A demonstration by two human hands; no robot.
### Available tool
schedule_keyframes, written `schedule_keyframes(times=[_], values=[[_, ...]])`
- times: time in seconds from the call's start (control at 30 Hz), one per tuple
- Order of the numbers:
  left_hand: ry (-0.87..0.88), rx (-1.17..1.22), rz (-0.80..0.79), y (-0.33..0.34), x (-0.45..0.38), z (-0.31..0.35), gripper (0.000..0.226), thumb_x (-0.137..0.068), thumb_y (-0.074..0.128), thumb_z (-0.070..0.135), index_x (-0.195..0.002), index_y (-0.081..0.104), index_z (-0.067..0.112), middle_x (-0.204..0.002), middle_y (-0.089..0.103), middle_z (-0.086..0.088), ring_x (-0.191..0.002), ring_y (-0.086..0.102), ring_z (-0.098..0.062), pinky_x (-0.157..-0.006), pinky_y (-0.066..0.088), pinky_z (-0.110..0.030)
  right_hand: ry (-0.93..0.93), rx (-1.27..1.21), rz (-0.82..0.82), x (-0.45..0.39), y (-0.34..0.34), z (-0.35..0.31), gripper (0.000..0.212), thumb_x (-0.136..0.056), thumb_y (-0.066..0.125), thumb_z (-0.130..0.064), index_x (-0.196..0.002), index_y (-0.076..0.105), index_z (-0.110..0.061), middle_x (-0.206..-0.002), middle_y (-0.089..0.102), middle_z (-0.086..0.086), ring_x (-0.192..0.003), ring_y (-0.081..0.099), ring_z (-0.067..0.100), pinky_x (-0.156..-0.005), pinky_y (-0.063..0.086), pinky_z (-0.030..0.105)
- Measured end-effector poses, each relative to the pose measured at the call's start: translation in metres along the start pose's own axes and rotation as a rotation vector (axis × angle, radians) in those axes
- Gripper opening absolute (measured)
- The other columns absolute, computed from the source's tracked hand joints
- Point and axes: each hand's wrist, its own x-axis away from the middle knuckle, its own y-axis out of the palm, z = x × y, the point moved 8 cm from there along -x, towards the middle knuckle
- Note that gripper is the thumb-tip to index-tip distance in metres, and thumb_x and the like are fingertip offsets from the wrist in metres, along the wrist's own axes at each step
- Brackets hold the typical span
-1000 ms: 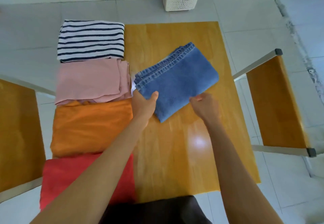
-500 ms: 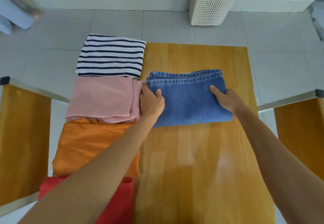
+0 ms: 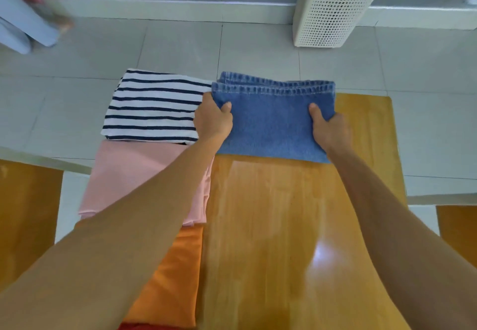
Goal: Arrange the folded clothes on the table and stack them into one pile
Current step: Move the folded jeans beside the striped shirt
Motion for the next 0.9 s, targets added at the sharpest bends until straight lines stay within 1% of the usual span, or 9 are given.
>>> schedule_keyframes(times=[0.2, 0.4, 0.47, 0.57, 0.63, 0.7, 0.73, 0.8, 0.9], values=[[0.007, -0.006, 0.036, 0.002, 0.001, 0.002, 0.034, -0.097, 0.059, 0.03, -0.125, 0.053, 0.011, -0.117, 0.065, -0.005, -0.108, 0.062, -0.025, -0.083, 0.039, -0.03, 0.006, 0.012, 0.035, -0.001, -0.002, 0.003, 0.082, -0.07, 0.045, -0.086, -0.108, 0.066, -0.018, -0.096, 0.071, -0.001, -0.085, 0.069, 0.02, -0.076, 0.059, 0.042], [0.001, 0.007, -0.196, -0.006, 0.008, 0.007, 0.05, -0.096, 0.057, 0.025, -0.141, 0.039, 0.011, -0.128, 0.06, -0.008, -0.115, 0.059, -0.027, -0.083, 0.045, -0.031, 0.039, -0.07, 0.013, 0.021, -0.005, 0.011, 0.068, -0.084, 0.054, -0.073, -0.113, 0.058, -0.012, -0.104, 0.066, 0.002, -0.087, 0.065, 0.019, -0.065, 0.05, 0.033], [0.078, -0.027, -0.208, -0.018, 0.016, 0.008, 0.048, -0.09, 0.059, 0.015, -0.135, 0.042, 0.011, -0.119, 0.062, -0.008, -0.107, 0.062, -0.026, -0.075, 0.048, -0.03, 0.056, -0.136, 0.027, 0.031, -0.009, 0.021, 0.057, -0.089, 0.058, -0.063, -0.114, 0.052, -0.012, -0.106, 0.062, 0.001, -0.084, 0.062, 0.015, -0.059, 0.045, 0.027], [0.147, -0.016, -0.176, -0.044, 0.043, -0.003, 0.05, -0.087, 0.062, 0.011, -0.134, 0.043, 0.011, -0.119, 0.057, 0.003, -0.102, 0.06, -0.015, -0.058, 0.042, -0.014, 0.089, -0.212, 0.124, 0.054, -0.021, 0.036, 0.054, -0.091, 0.06, -0.057, -0.12, 0.051, -0.013, -0.109, 0.061, 0.0, -0.085, 0.059, 0.01, -0.062, 0.043, 0.025], [0.151, -0.005, -0.147, -0.065, 0.065, -0.02, 0.056, -0.091, 0.064, 0.013, -0.142, 0.041, 0.011, -0.13, 0.049, 0.009, -0.114, 0.053, -0.01, -0.074, 0.048, -0.009, 0.114, -0.209, 0.244, 0.078, -0.031, 0.046, 0.052, -0.091, 0.06, -0.053, -0.124, 0.052, -0.014, -0.113, 0.06, 0.0, -0.092, 0.06, 0.014, -0.067, 0.046, 0.026], [0.134, 0.02, -0.116, -0.087, 0.083, -0.04, 0.061, -0.091, 0.065, 0.015, -0.147, 0.039, 0.014, -0.146, 0.048, 0.0, -0.132, 0.047, -0.016, -0.105, 0.044, -0.026, 0.113, -0.165, 0.364, 0.104, -0.036, 0.053, 0.049, -0.087, 0.06, -0.047, -0.122, 0.052, -0.014, -0.12, 0.058, 0.006, -0.108, 0.058, 0.027, -0.085, 0.052, 0.04], [0.114, 0.041, -0.114, -0.096, 0.091, -0.05, 0.061, -0.092, 0.063, 0.013, -0.148, 0.039, 0.014, -0.148, 0.047, -0.003, -0.136, 0.044, -0.019, -0.111, 0.039, -0.031, 0.089, -0.136, 0.407, 0.12, -0.034, 0.051, 0.047, -0.086, 0.06, -0.042, -0.12, 0.053, -0.011, -0.122, 0.058, 0.01, -0.113, 0.056, 0.032, -0.094, 0.049, 0.046], [0.078, 0.055, -0.116, -0.113, 0.104, -0.071, 0.056, -0.093, 0.06, 0.01, -0.147, 0.043, 0.014, -0.147, 0.048, -0.004, -0.135, 0.045, -0.02, -0.112, 0.037, -0.033, -0.007, -0.1, 0.414, 0.153, -0.018, 0.04, 0.038, -0.086, 0.06, -0.034, -0.113, 0.057, -0.008, -0.116, 0.062, 0.014, -0.112, 0.056, 0.036, -0.098, 0.045, 0.048], [0.049, 0.055, -0.111, -0.133, 0.119, -0.095, 0.05, -0.094, 0.058, 0.012, -0.143, 0.048, 0.017, -0.142, 0.053, -0.002, -0.13, 0.05, -0.019, -0.108, 0.041, -0.032, -0.076, -0.135, 0.206, 0.198, 0.036, 0.017, 0.027, -0.085, 0.057, -0.039, -0.103, 0.055, -0.019, -0.109, 0.065, 0.005, -0.102, 0.062, 0.026, -0.092, 0.051, 0.046]])
